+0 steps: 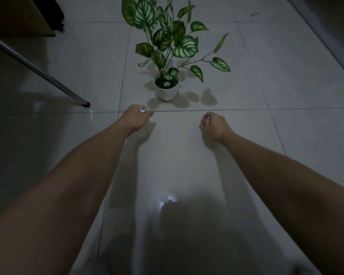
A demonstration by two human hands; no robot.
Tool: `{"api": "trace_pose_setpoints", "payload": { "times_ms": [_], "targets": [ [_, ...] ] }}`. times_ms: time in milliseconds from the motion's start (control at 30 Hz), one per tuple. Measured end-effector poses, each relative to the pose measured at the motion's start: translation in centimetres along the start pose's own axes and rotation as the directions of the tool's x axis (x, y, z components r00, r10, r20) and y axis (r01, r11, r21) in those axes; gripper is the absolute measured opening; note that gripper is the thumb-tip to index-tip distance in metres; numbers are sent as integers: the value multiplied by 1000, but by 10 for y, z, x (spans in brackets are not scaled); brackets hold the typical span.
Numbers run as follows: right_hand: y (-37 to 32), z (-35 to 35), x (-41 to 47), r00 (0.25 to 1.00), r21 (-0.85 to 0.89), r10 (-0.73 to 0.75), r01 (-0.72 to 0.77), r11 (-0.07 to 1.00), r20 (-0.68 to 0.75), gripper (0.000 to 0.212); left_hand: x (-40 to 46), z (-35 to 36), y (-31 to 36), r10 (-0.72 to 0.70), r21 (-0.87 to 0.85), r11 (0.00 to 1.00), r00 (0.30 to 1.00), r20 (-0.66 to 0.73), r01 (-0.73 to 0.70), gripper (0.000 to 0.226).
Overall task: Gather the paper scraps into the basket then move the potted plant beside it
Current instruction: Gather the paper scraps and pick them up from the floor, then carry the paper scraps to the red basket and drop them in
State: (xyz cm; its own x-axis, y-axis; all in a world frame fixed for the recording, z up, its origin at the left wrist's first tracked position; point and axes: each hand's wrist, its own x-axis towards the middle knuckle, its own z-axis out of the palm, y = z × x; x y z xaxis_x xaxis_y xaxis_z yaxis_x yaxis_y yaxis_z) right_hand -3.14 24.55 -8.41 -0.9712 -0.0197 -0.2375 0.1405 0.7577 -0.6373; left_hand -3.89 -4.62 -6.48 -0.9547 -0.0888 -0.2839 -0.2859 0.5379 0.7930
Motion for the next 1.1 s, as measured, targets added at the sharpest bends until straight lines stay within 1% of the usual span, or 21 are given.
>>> {"api": "trace_pose_setpoints", "payload": {
  "times_ms": [167,233,300,367,433,500,567,600,700,833,900,967,1000,1100],
  "targets": [
    [23,-21,9,995,-17,74,-76,997,-63,12,13,28,19,8,42,999,998,55,-10,39],
    [31,-34,11,991,-14,90,-91,996,-97,13,18,42,32,38,83,995,993,114,-47,35],
    [37,-52,10,987,-23,105,-109,994,-120,15,23,59,49,96,146,982,980,175,-123,29],
    [42,-71,5,984,-30,133,-137,990,-123,17,25,77,67,99,177,974,970,222,-140,23],
    [45,-87,-2,979,-27,163,-167,985,-122,17,24,94,86,96,190,970,956,277,-152,23],
    [43,-101,-10,970,6,206,-207,978,-127,16,20,110,108,122,204,959,934,335,-198,29],
    [41,-119,-21,955,44,254,-250,967,-155,16,13,123,136,147,223,940,899,413,-257,32],
    [38,-135,-30,944,60,278,-272,961,-179,16,9,129,159,162,249,919,870,465,-305,33],
    [29,-148,-45,936,79,306,-296,952,-174,13,3,142,187,188,295,872,823,536,-392,36],
    [13,-178,-78,896,148,367,-339,929,-250,11,-17,156,245,272,274,817,758,593,-508,39],
    [9,-197,-97,864,174,408,-372,912,-294,13,-29,162,276,321,245,785,713,624,-569,37],
    [7,-213,-121,820,192,455,-413,890,-347,15,-42,170,302,355,202,759,653,670,-619,35],
    [7,-217,-128,806,198,466,-421,885,-365,15,-46,173,310,366,188,753,639,677,-630,35],
    [5,-233,-164,748,225,521,-471,853,-411,15,-68,186,334,419,131,705,559,715,-697,35]
  ]
}}
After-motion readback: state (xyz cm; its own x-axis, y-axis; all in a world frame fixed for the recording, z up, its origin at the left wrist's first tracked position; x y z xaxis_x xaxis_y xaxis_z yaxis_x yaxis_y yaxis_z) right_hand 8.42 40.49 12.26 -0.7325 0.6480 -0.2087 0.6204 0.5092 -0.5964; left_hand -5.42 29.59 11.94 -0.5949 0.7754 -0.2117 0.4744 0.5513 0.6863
